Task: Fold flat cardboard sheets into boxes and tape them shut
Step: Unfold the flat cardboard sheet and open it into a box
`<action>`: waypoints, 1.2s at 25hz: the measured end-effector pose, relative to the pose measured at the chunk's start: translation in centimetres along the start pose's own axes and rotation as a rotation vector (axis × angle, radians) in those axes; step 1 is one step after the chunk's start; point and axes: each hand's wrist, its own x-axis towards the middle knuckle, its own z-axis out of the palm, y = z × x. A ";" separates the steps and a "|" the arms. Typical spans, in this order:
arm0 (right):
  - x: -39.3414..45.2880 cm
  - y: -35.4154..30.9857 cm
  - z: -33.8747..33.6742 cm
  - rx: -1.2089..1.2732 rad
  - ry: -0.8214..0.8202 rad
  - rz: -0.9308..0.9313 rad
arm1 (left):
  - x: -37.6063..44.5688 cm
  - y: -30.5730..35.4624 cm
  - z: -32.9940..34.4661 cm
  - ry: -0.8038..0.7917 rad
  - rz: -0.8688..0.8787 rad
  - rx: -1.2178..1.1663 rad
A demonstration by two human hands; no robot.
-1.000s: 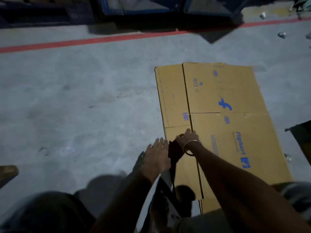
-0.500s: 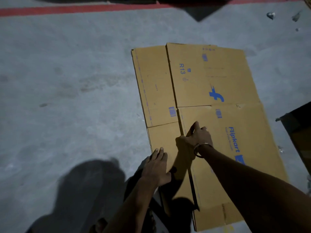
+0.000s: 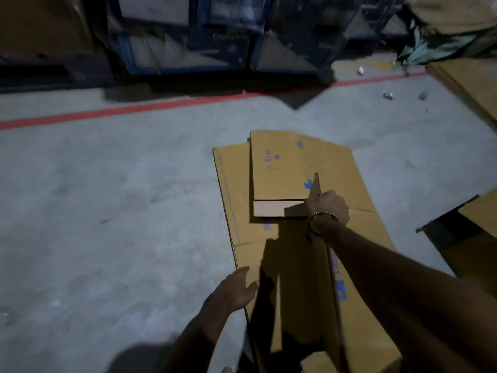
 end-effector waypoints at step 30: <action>-32.9 -23.1 -10.9 0.271 -0.279 -0.704 | -22.0 1.7 -30.7 0.866 0.247 -0.644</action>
